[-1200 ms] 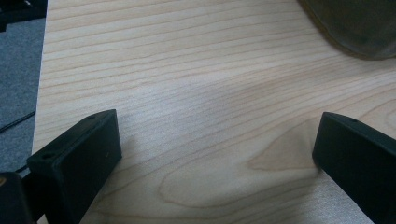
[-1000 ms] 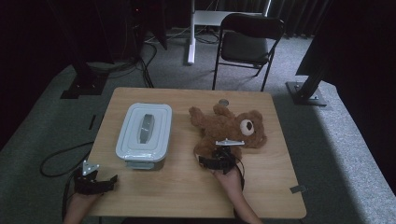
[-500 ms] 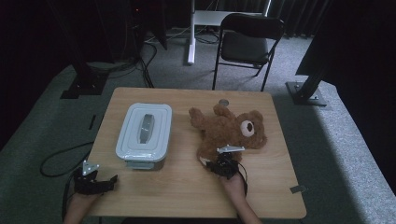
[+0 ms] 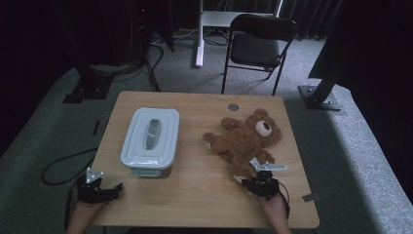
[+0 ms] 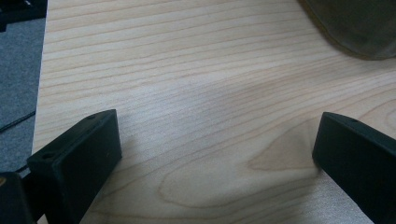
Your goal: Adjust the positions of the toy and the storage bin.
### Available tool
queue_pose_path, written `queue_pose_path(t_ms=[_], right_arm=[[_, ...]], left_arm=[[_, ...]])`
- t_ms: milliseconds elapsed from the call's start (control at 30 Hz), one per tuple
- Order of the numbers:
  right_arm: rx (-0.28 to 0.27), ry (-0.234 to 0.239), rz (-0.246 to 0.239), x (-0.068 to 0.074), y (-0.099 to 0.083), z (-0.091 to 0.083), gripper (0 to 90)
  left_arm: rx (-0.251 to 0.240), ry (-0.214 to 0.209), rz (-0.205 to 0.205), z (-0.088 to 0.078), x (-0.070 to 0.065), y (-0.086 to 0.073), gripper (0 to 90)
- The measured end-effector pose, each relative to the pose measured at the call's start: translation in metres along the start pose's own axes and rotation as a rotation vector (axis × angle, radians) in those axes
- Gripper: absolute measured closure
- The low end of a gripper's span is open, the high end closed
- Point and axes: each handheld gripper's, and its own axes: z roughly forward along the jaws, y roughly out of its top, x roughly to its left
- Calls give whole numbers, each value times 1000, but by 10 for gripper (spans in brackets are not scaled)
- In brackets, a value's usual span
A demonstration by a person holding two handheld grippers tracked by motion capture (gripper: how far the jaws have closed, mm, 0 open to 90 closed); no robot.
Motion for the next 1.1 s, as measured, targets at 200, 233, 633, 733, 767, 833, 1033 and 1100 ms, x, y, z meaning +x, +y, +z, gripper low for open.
queue_pose_path(t_ms=[200, 233, 633, 733, 767, 833, 1033, 1100], right_arm=[[-26, -57, 58, -27, -18, -31, 712], [-28, -74, 67, -31, -21, -35, 712], [-72, -252, 165, -84, -20, -62, 712], [-78, -292, 198, -102, -12, -59, 712], [-81, -304, 205, -105, -11, -57, 712], [-82, -299, 219, -113, -7, -53, 710], [-93, -269, 234, -115, -3, -54, 602], [-118, -259, 252, -114, -1, -62, 523]], left_arm=[[0, 1, -1, 0, 0, 0, 19], [0, 1, -2, 0, 0, 0, 19], [0, 3, -4, 0, 0, 0, 19], [0, 4, -5, 0, 0, 0, 19], [1, 4, -6, 0, 0, 0, 19], [1, 4, -5, 0, 0, 0, 19], [1, 4, -5, 0, 0, 0, 19], [1, 4, -5, 0, 0, 0, 19]])
